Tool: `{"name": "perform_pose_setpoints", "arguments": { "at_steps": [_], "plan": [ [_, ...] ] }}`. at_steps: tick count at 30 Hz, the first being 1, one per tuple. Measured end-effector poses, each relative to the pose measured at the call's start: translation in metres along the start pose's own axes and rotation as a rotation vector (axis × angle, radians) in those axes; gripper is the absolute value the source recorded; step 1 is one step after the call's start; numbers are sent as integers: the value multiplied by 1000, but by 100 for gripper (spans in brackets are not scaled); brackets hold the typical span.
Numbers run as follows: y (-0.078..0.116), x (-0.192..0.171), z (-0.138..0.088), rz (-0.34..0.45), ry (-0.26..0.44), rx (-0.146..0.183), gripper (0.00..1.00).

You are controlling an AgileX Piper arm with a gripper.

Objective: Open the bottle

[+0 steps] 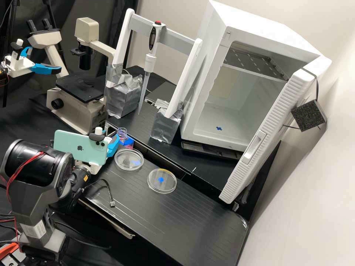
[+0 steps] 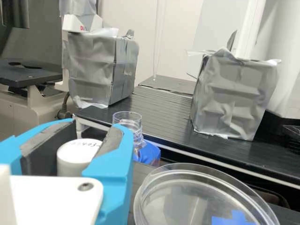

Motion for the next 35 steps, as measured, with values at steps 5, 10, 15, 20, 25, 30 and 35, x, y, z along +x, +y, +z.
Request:
{"name": "perform_pose_setpoints", "arguments": {
  "at_steps": [5, 10, 15, 20, 25, 30, 35],
  "plan": [
    [-1, -1, 0, -4, 2, 0, 100],
    [0, -1, 0, -5, 1, 0, 100],
    [7, -4, -6, 31, 30, 6, 100],
    [25, -13, -15, 125, 87, 11, 100],
    [47, -25, -20, 276, 101, 63, 100],
    [67, -34, -11, 428, 47, 117, 100],
    [73, -34, 4, 466, -22, 176, 100]
  ]
}}
